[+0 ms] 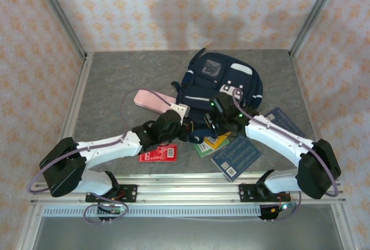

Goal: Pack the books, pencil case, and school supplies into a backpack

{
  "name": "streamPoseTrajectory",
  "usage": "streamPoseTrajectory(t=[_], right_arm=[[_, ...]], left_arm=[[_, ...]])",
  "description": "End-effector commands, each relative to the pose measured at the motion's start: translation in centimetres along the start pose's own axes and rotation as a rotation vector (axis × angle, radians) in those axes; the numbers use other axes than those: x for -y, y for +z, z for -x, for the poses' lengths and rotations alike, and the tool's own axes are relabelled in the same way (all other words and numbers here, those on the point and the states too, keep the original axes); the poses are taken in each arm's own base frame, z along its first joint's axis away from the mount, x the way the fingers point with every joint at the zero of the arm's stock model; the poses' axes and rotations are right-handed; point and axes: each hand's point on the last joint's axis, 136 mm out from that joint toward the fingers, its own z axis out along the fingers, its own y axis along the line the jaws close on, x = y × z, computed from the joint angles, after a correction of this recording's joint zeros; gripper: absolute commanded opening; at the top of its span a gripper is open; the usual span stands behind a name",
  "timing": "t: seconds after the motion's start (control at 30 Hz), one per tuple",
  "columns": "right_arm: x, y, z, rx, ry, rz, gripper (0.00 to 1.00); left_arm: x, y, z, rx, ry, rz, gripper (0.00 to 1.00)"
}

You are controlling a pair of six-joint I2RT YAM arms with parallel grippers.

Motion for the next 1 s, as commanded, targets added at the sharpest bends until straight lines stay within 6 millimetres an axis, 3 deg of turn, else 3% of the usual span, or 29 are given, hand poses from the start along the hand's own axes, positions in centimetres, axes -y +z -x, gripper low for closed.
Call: streamPoseTrajectory(t=[0.0,0.37,0.57,0.97], right_arm=[[-0.4,-2.1,2.5,0.089,-0.135,0.009,0.00],[-2.8,-5.4,4.0,-0.010,-0.296,0.126,0.00],[-2.4,-6.2,3.9,-0.068,-0.424,0.117,0.00],[-1.7,-7.9,4.9,-0.087,-0.465,0.188,0.00]], left_arm=[[-2.1,-1.1,2.1,0.049,-0.039,0.073,0.00],[-3.8,-0.7,3.5,0.042,-0.068,0.100,0.00],[-4.8,-0.2,4.8,0.052,-0.104,0.102,0.00],[-8.3,1.7,6.9,0.074,-0.211,0.135,0.00]])
